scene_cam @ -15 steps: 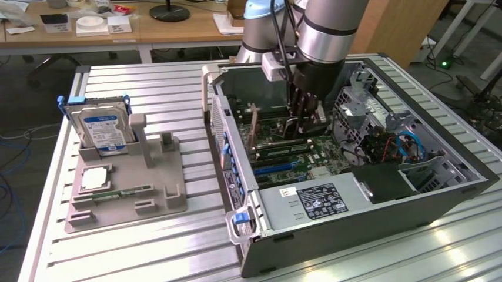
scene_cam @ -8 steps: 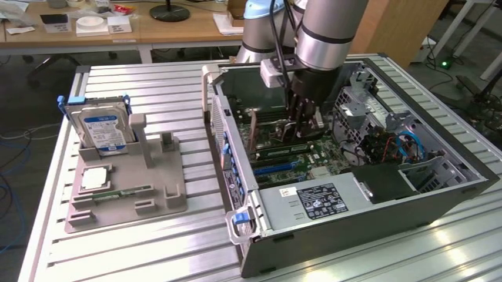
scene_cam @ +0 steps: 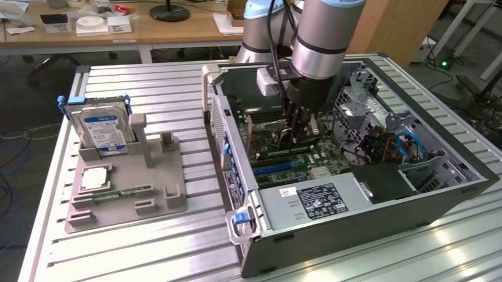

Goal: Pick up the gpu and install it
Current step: 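Insert the gpu into the slot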

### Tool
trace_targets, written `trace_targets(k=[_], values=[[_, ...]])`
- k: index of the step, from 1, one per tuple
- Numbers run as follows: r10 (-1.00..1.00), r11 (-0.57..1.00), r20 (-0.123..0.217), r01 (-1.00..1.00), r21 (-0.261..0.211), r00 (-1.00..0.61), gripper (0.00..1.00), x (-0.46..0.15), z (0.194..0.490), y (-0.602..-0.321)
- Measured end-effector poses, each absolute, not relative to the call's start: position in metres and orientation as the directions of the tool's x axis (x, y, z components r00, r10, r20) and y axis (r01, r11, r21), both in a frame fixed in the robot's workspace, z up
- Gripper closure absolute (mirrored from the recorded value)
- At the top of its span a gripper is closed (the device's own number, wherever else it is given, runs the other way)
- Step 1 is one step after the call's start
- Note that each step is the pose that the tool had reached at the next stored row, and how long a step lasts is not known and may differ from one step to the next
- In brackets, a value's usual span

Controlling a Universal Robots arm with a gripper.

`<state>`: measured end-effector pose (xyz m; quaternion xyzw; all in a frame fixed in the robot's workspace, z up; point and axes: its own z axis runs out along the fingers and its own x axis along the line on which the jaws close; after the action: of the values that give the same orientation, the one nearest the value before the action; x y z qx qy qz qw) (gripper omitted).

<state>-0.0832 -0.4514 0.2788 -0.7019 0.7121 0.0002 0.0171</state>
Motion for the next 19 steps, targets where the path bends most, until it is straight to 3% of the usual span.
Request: trace_targets(k=[19], values=[[-1.0, -0.001, -0.025, -1.0, -0.018, 0.001, 0.73, -0.088, 0.258, -0.457]])
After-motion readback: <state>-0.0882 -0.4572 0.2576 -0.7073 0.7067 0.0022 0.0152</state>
